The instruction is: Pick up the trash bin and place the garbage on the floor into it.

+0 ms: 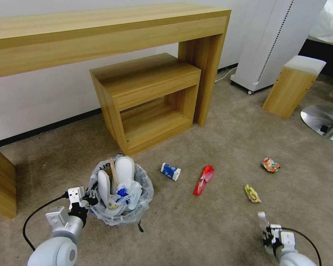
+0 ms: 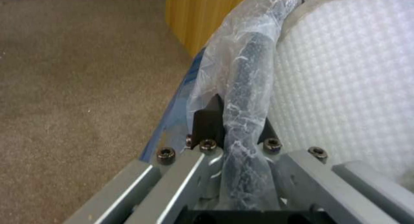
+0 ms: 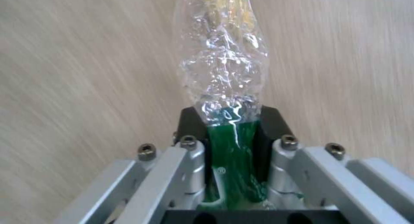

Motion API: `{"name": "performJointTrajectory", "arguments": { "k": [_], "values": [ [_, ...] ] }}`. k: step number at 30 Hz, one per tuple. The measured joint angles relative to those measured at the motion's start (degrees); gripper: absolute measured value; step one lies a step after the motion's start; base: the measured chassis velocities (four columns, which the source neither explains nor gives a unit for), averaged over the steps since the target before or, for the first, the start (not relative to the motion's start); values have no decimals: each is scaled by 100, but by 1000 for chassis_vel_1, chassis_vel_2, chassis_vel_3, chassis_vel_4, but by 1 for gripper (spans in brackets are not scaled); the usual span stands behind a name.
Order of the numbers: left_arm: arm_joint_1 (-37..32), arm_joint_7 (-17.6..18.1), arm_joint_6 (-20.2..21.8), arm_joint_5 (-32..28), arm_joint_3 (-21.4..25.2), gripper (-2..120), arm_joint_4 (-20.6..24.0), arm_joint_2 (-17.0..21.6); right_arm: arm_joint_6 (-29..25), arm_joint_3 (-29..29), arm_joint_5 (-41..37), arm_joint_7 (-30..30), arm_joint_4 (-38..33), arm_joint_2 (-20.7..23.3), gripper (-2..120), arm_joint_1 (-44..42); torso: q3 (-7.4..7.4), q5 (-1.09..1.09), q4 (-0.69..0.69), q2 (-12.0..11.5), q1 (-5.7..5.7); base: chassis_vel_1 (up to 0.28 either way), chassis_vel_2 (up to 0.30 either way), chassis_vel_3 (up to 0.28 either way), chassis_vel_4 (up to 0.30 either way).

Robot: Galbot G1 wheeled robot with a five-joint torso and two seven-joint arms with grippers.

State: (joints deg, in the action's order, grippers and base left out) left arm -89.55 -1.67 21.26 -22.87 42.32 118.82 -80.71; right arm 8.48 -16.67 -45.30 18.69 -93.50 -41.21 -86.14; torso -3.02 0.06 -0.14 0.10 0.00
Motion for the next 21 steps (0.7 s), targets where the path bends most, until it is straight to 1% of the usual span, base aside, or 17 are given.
{"name": "performJointTrajectory", "arguments": {
  "k": [1, 2, 3, 5, 6, 8, 9, 12, 13, 15, 16, 17, 18, 19, 20, 21],
  "values": [
    [0, 0, 0, 0, 0, 3, 0, 0, 0, 0, 0, 0, 0, 0, 14, 0, 0, 0, 0, 0, 0, 0, 0, 0, 0],
    [3, 0, 0, 1, 0, 3, -4, 2, -219, -77, 78, -242, -217, 155, 11, -9, 0, 0, 0, 0, 0, 0, 0, 0, 0],
    [6, 0, 0, 2, 0, 3, -7, 3, -367, -122, 121, -402, -357, 268, 10, -2, 0, -2, 0, 1, 0, 0, 0, 0, 0],
    [11, 0, 4, 12, -5, 3, -11, 2, -867, -145, 183, -759, -807, 607, 10, 156, 0, -2, 0, 0, 0, 0, 0, 0, 0],
    [11, 0, 4, 12, -5, 3, -11, 2, -867, -145, 183, -759, -807, 607, 10, 156, 0, -2, 0, 0, 0, 0, 0, 0, 0],
    [13, -1, 8, 38, -13, 3, -12, -6, -1174, -27, 183, -914, -1114, 840, 10, 400, 0, -3, 1, 1, 0, 0, 0, 0, 0],
    [13, -1, 8, 38, -13, 3, -12, -6, -1174, -27, 183, -914, -1114, 840, 10, 400, 0, -3, 1, 1, 0, 0, 0, 0, 0],
    [-4, -1, 23, 76, -25, 3, -9, -16, -1459, 391, 175, -1059, -1528, 1188, 10, 986, 0, -2, 0, 0, 0, 0, 0, 0, 0],
    [-4, -1, 23, 76, -25, 3, -9, -16, -1459, 391, 175, -1059, -1528, 1188, 10, 986, 0, -2, 0, 0, 0, 0, 0, 0, 0],
    [-16, -2, 37, 85, -28, 3, 5, -22, -1609, 713, 144, -1153, -1649, 1352, 10, 1400, 0, -1, -1, 0, 0, 0, 0, 0, 0],
    [-24, -2, 52, 97, -30, 3, 34, -33, -1739, 1109, 27, -1324, -1767, 1538, 10, 1929, 0, -2, 1, 1, 0, 0, 0, 0, 0],
    [-24, -2, 52, 97, -30, 3, 34, -33, -1739, 1109, 27, -1324, -1767, 1538, 10, 1929, 0, -2, 1, 1, 0, 0, 0, 0, 0],
    [-30, -2, 65, 109, -31, 3, 57, -43, -1822, 1453, -105, -1468, -1836, 1642, 10, 2339, 0, -4, 0, 0, 0, 0, 0, 0, 0],
    [-32, -2, 73, 113, -31, 3, 64, -48, -1863, 1659, -171, -1533, -1862, 1676, 10, 2564, 0, -3, 0, 0, 0, 0, 0, 0, 0],
    [-37, -2, 93, 125, -36, 3, 83, -64, -1968, 2128, -317, -1698, -1908, 1711, 10, 3058, 0, -2, 2, 0, 0, 0, 0, 0, 0],
    [-36, -2, 105, 139, -45, 3, 98, -75, -2054, 2422, -450, -1847, -1950, 1711, 10, 3376, -1, -1, 2, 0, 0, 0, 0, 0, 0]
  ]
}}
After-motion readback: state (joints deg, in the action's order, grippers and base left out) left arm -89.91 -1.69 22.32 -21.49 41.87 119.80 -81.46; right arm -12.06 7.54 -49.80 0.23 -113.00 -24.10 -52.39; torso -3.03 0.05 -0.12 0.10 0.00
